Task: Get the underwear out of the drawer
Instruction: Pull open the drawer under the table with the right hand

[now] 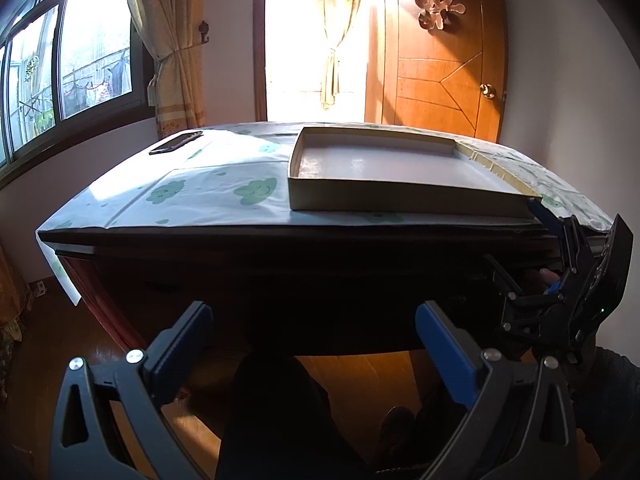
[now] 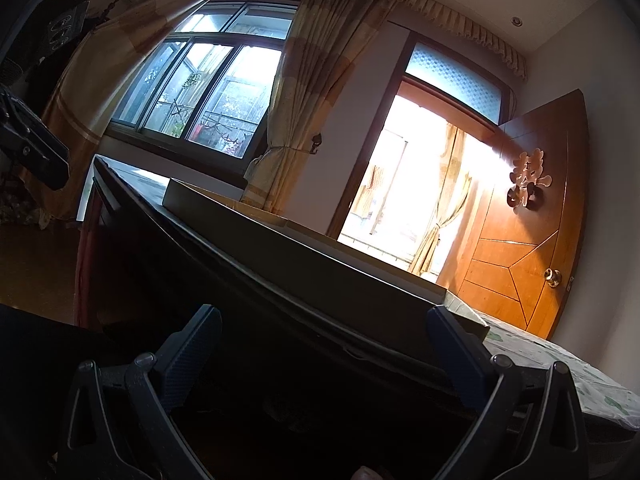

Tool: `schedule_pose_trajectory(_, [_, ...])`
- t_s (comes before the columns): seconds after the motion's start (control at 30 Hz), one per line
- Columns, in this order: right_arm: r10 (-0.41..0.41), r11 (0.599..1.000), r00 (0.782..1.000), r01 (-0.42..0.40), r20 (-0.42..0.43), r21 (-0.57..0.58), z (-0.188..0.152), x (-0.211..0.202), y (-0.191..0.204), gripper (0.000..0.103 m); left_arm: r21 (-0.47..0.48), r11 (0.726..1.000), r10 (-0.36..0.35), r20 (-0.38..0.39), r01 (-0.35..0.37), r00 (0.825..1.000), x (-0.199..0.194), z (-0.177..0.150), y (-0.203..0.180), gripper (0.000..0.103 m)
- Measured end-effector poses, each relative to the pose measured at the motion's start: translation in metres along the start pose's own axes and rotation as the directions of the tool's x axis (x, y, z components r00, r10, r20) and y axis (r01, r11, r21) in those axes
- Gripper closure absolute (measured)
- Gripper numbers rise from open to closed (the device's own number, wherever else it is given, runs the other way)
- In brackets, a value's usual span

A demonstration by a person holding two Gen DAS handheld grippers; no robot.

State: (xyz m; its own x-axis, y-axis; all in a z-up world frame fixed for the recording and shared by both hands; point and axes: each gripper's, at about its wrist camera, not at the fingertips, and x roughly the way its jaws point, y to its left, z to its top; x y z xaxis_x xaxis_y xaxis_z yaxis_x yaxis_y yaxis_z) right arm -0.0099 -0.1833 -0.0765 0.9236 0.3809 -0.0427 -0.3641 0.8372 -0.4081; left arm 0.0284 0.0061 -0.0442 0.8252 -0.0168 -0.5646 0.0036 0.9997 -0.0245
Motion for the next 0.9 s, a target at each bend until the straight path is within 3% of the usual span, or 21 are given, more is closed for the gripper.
schedule_pose_trajectory(0.4, [-0.017, 0.992, 1.000, 0.014, -0.020, -0.124, -0.002, 0.009, 0.003, 0.000, 0.003, 1.000, 0.004, -0.014, -0.004, 1.000, 0.002, -0.002, -0.006, 0.000])
schedule_pose_trajectory(0.9, [-0.042, 0.995, 0.998, 0.037, -0.056, -0.093, 0.006, -0.004, -0.001, 0.000, 0.005, 1.000, -0.017, -0.014, 0.017, 1.000, -0.003, -0.004, -0.006, 0.000])
